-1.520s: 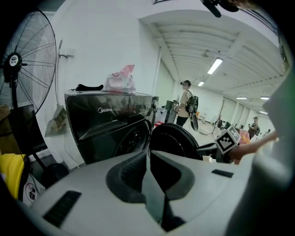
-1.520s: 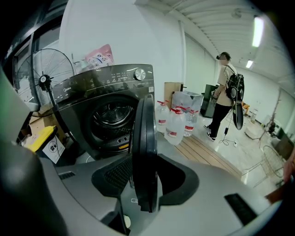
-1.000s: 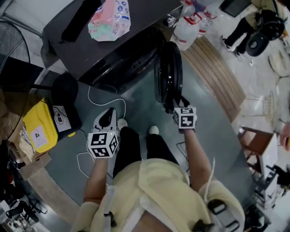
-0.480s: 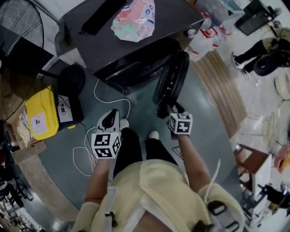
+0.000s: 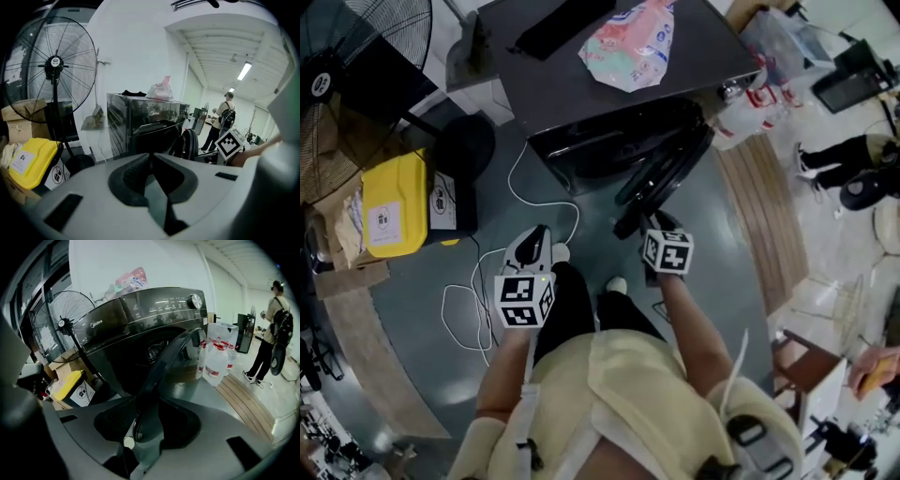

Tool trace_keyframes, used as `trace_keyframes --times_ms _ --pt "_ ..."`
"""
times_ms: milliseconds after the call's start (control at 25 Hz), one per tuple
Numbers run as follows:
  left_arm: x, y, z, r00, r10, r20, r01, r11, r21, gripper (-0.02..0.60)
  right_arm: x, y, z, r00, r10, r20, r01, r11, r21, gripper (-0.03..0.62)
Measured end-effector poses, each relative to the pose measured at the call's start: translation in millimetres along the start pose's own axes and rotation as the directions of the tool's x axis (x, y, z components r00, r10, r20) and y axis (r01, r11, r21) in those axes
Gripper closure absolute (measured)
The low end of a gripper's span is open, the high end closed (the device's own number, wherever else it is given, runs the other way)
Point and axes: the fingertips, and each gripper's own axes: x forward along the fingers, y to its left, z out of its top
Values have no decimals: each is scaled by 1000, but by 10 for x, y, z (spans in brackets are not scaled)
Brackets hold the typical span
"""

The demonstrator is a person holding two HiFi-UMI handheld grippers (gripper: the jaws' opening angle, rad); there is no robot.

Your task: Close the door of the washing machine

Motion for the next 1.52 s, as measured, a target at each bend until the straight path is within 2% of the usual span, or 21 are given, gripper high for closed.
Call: trace_keyframes --times_ms 240,800,1160,1520 --pt "-109 168 -109 999 48 -7 -48 998 -33 563 137 156 161 1000 24 -2 -24 1000 -11 447" --pt "-206 390 -229 995 94 -18 -95 993 -64 563 526 510 508 999 42 12 -42 999 -27 450" --pt "-289 545 -281 990 141 -28 -143 986 -90 563 704 667 743 999 24 30 -23 999 -41 451" --pt "-290 588 -317 988 149 -34 -151 983 -101 563 847 764 876 999 34 35 -31 998 -58 451"
